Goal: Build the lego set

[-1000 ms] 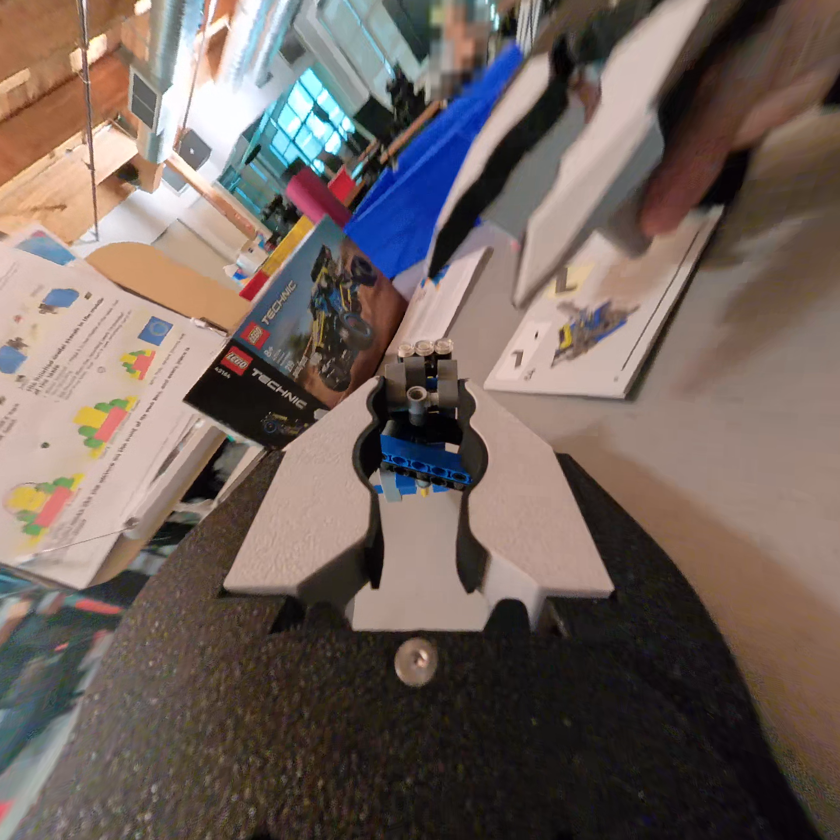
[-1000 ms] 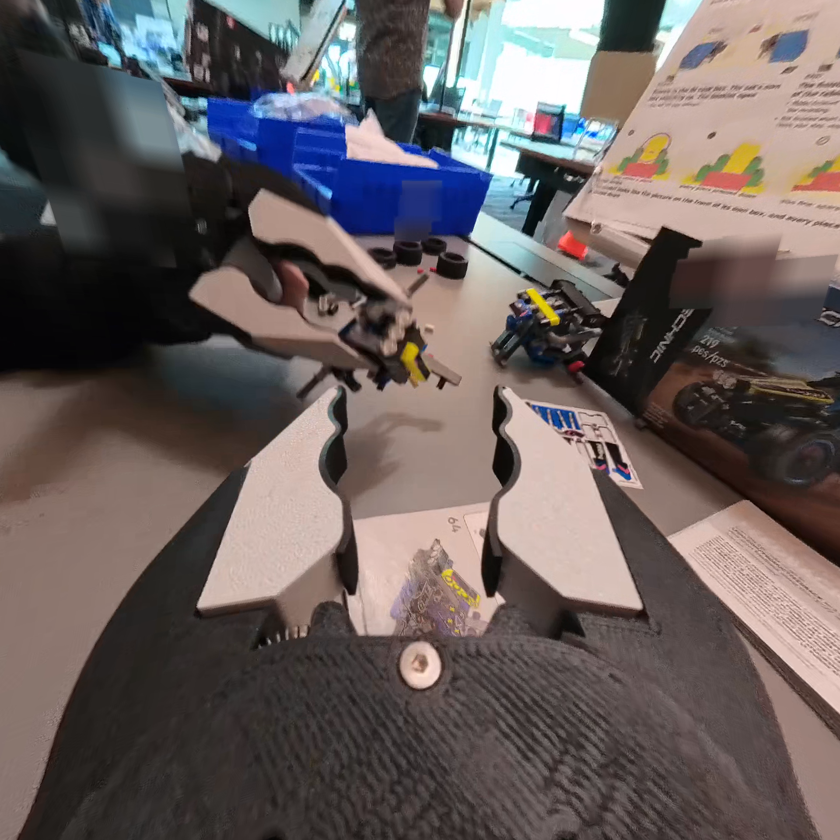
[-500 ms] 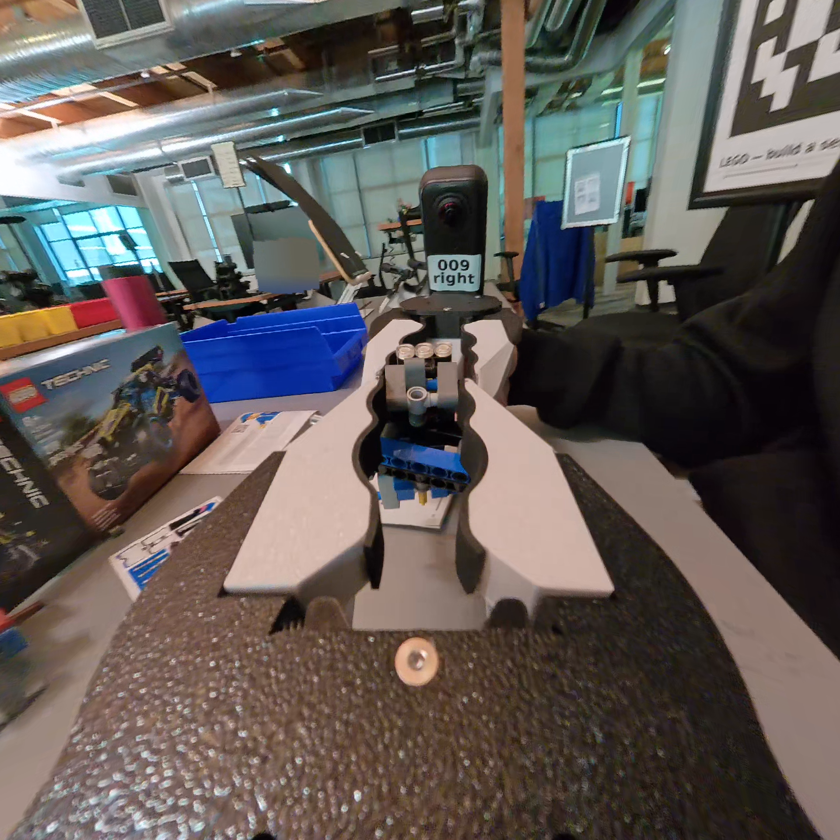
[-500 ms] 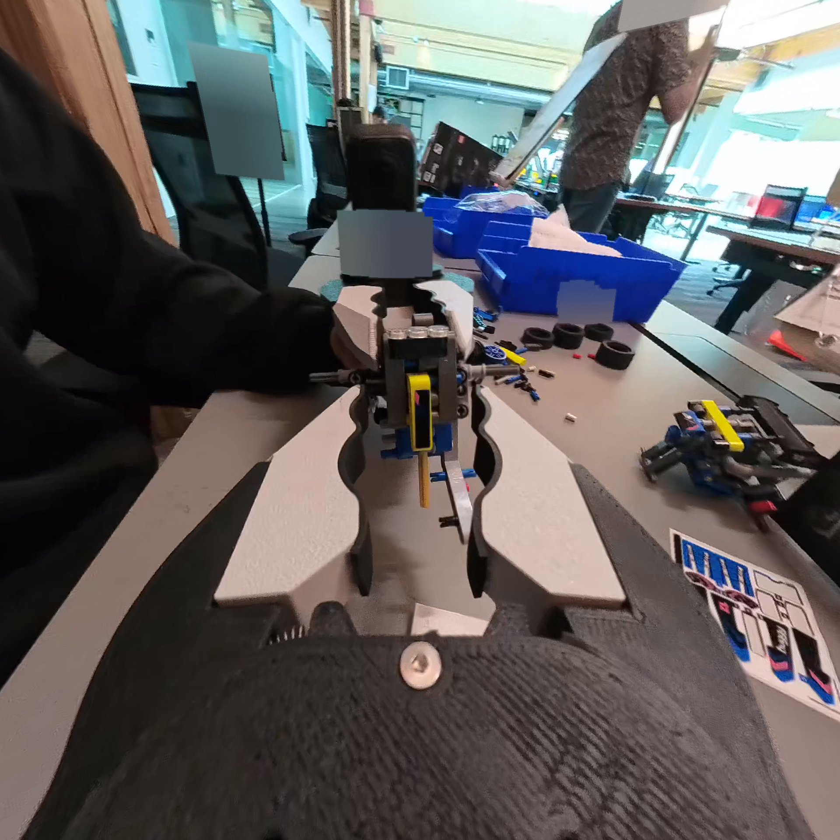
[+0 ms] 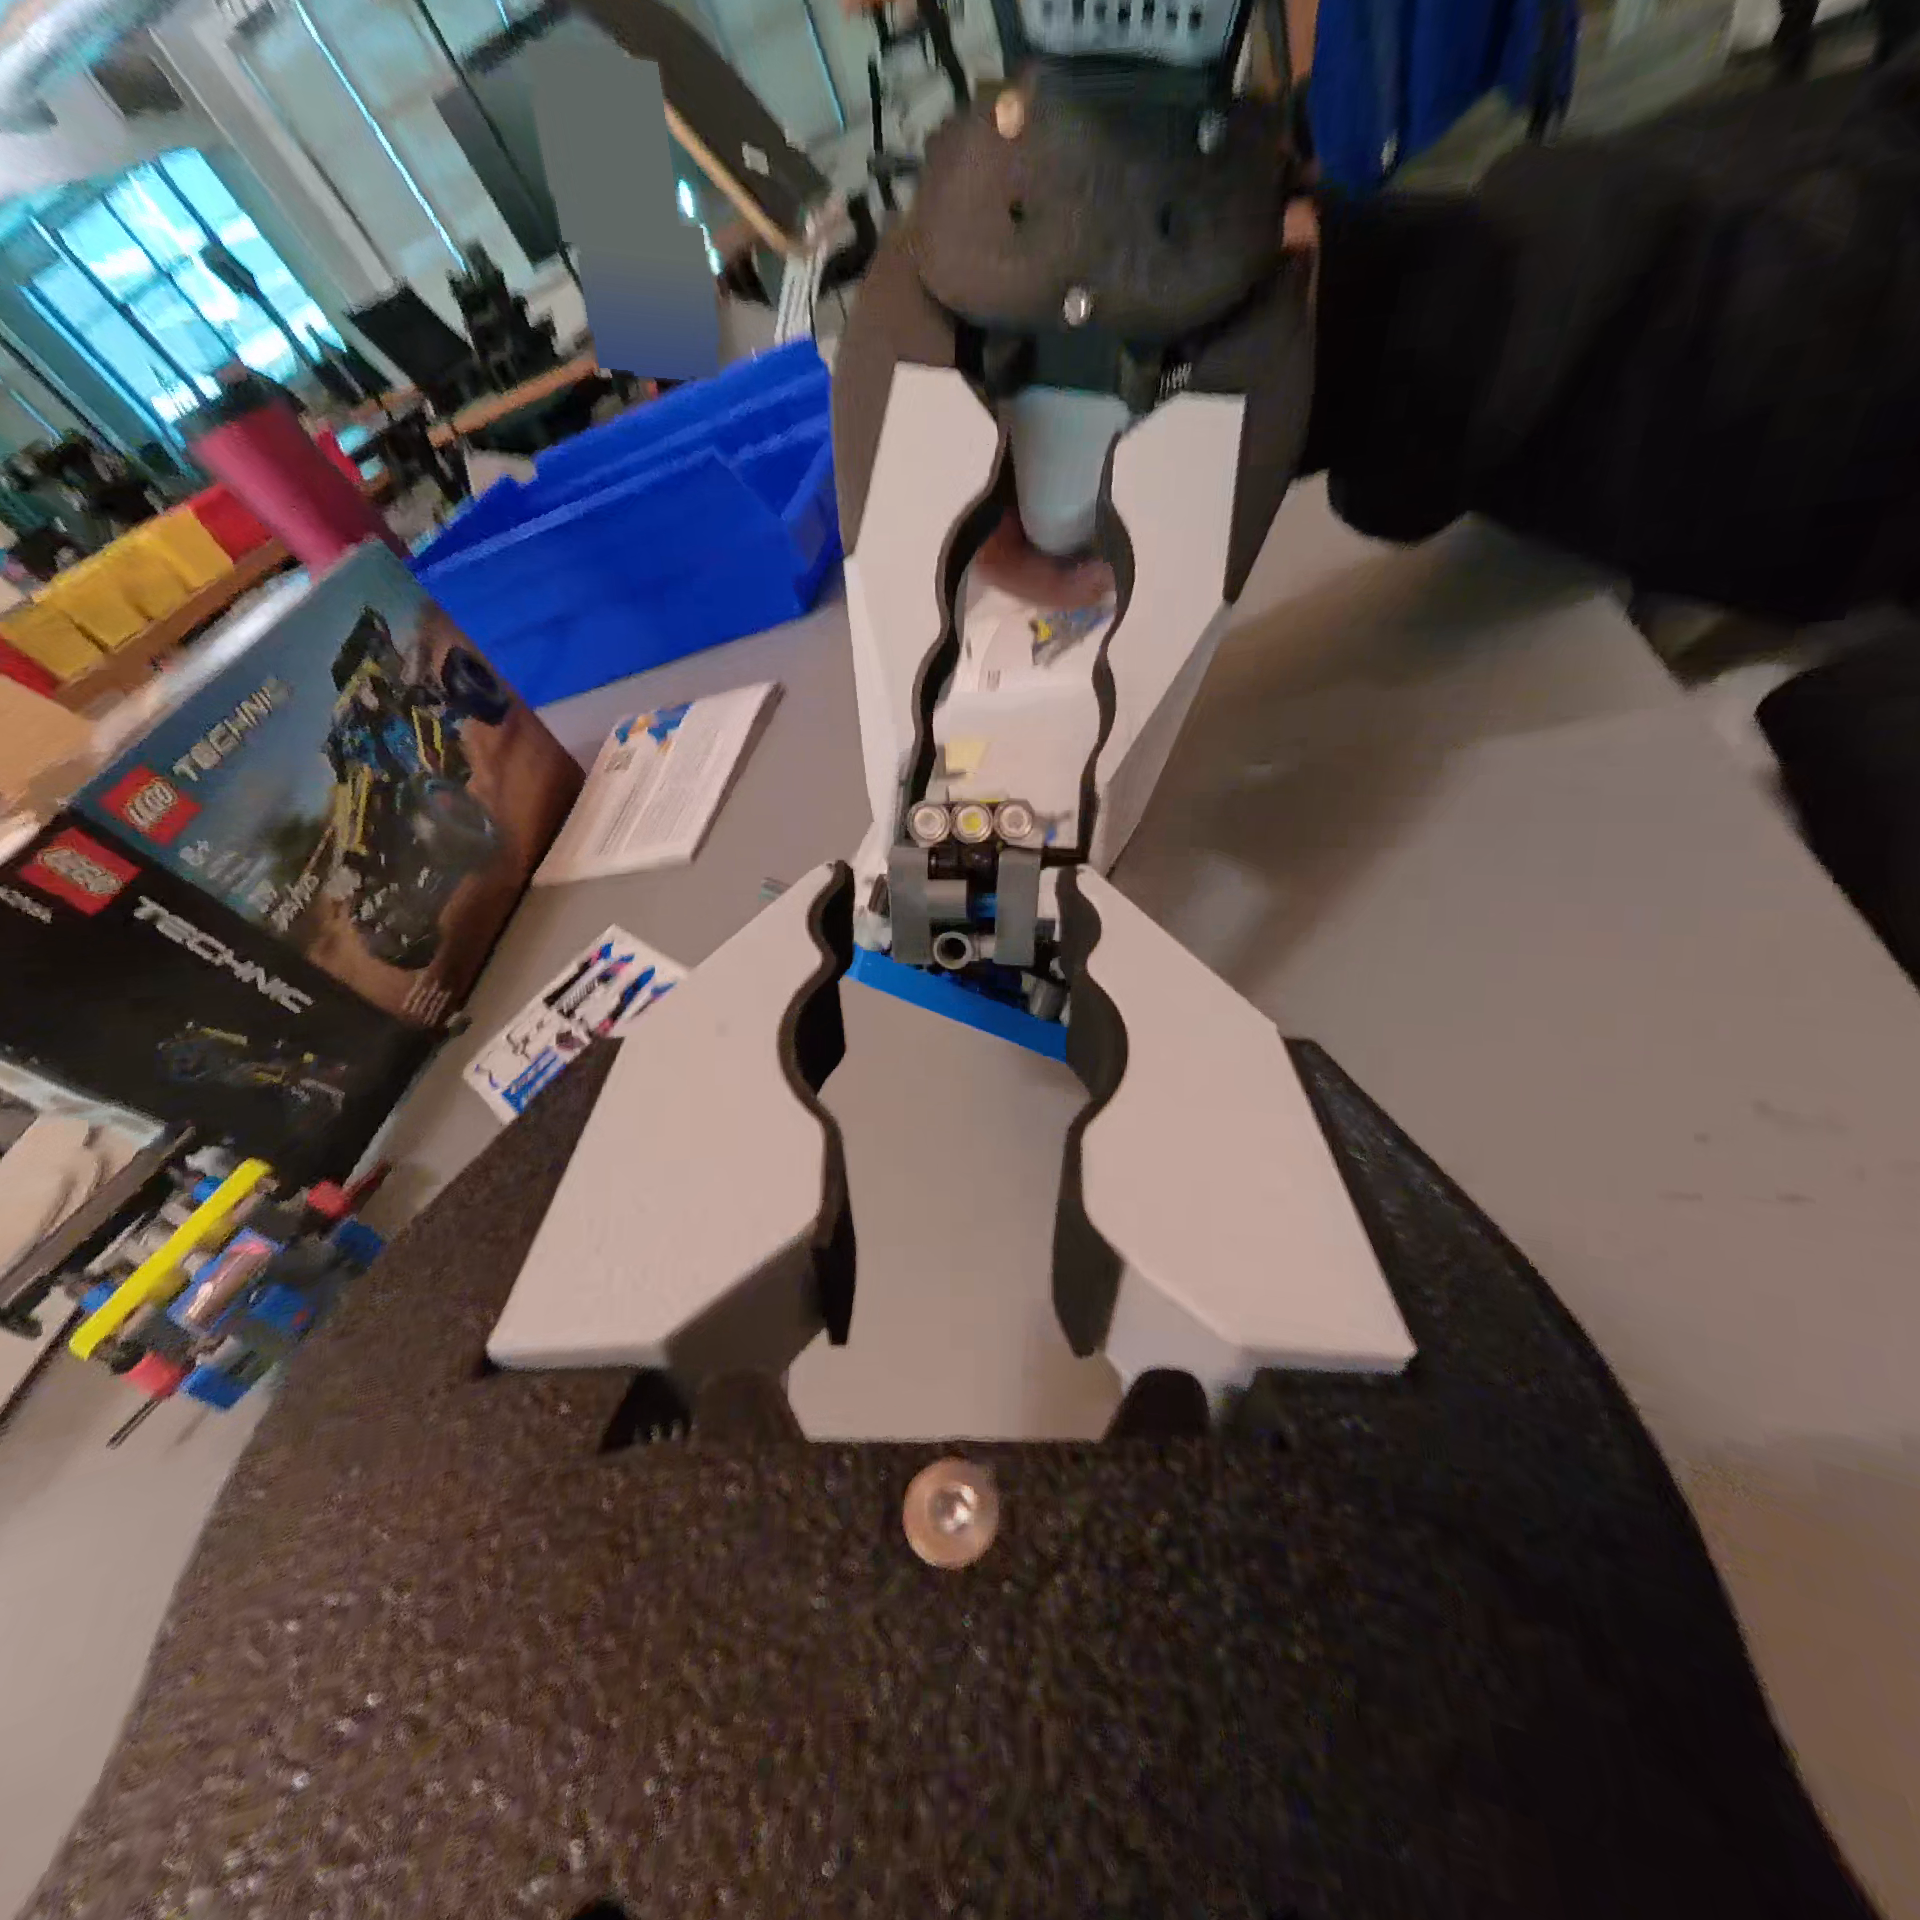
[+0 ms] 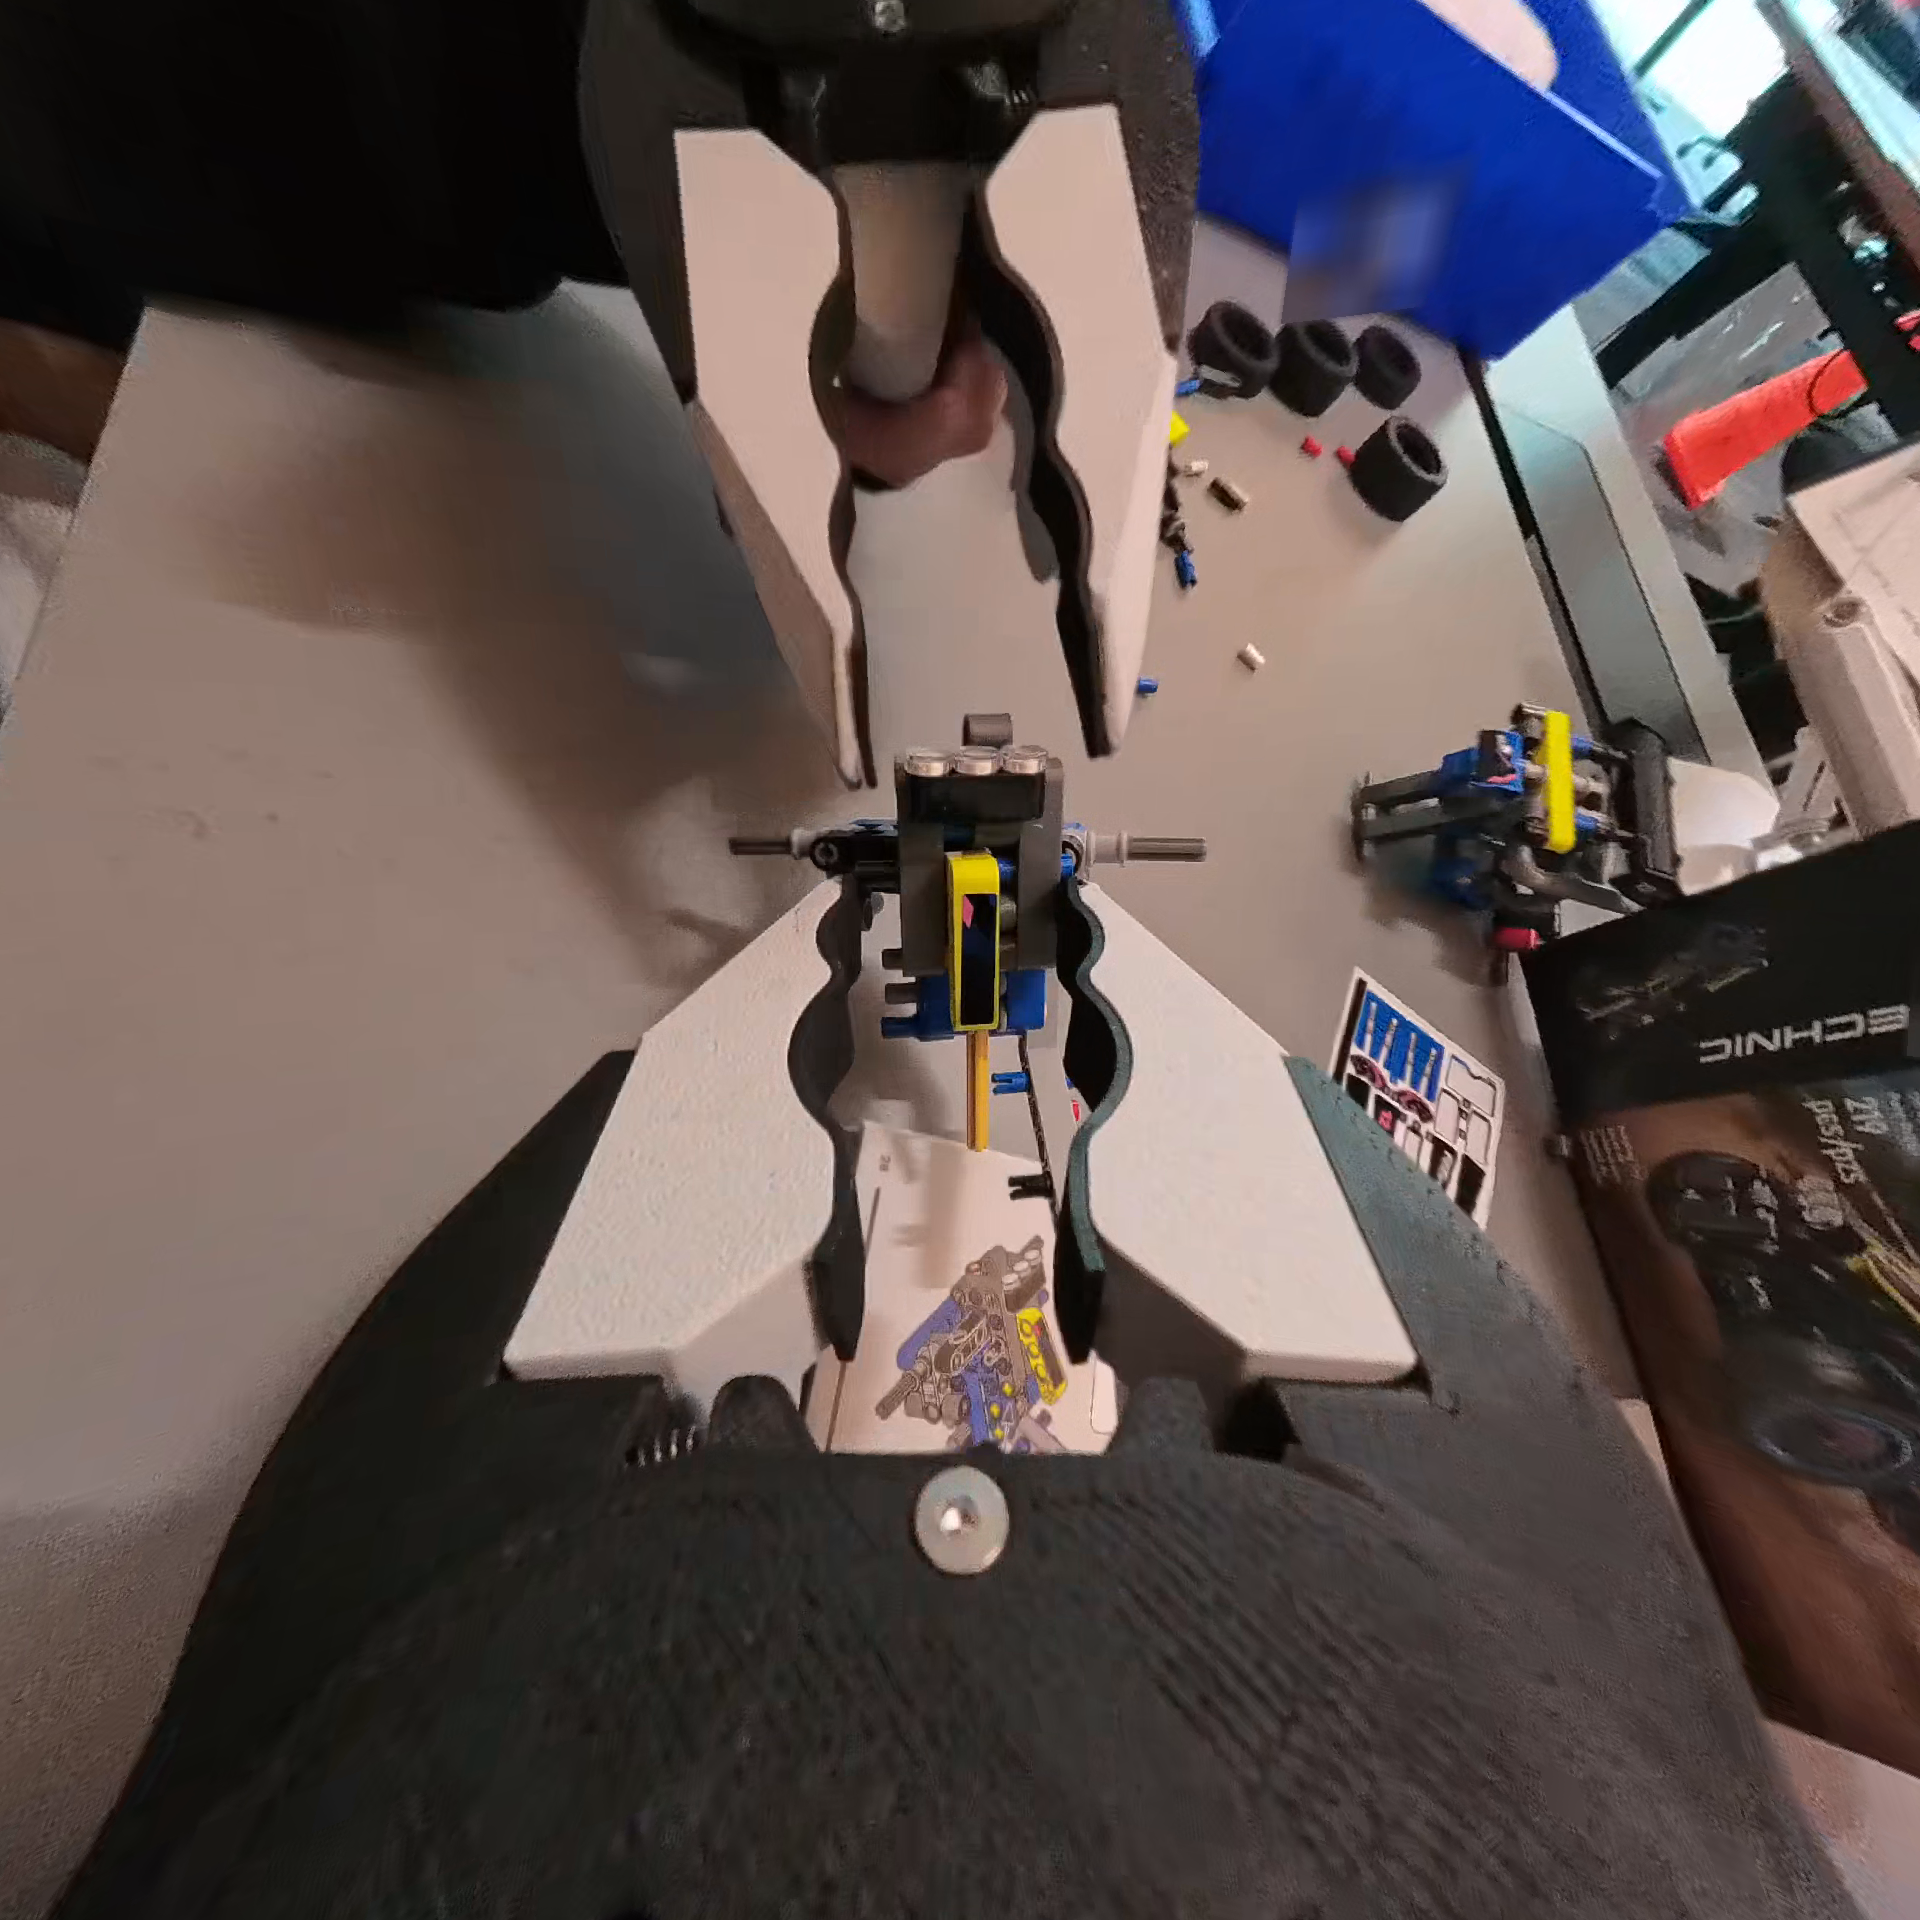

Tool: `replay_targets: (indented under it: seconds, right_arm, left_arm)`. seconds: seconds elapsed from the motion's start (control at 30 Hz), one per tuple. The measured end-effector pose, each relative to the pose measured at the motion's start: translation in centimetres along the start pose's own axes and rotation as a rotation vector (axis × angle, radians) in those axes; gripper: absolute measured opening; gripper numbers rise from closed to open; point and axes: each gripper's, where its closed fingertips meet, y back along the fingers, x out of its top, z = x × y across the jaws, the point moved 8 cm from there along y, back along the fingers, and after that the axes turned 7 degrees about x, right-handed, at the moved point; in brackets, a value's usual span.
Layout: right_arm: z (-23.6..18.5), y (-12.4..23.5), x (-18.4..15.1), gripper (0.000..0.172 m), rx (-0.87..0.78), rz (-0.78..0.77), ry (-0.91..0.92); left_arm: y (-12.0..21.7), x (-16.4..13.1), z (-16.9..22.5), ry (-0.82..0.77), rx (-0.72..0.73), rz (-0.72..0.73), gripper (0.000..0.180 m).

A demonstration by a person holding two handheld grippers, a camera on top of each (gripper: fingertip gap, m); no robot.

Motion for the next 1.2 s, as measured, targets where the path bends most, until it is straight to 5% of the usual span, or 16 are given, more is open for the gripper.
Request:
replay_targets:
  seconds: [0.33, 0.47, 0.7, 0.8, 0.97, 1.2]
  right_arm:
    - [0.2, -2.3, -0.1, 0.036, 0.095, -0.065, 0.056]
    - [1.3, -2.9, -0.6, 0.042, 0.144, 0.083, -0.063]
    - [1.4, -4.9, -1.6, 0.039, 0.186, 0.044, -0.061]
    - [1.3, -5.1, -1.6, 0.024, 0.189, 0.06, -0.039]
    - [1.6, -5.4, -1.8, 0.04, 0.149, 0.069, -0.049]
    - [1.7, -5.7, -1.3, 0.028, 0.16, 0.099, -0.07]
  left_arm:
    - [0.5, -4.2, 0.5, -0.038, 0.023, -0.286, 0.027]
    - [1.2, -4.8, 0.5, -0.026, -0.01, -0.237, 0.027]
    - [1.2, -5.8, 0.1, -0.024, 0.003, -0.345, 0.027]
    - [1.2, -6.5, 0.0, -0.034, 0.029, -0.416, 0.027]
    - [1.1, -6.4, 0.1, -0.014, 0.025, -0.417, 0.03]
    - [1.7, -6.4, -0.2, -0.003, 0.034, -0.422, 0.034]
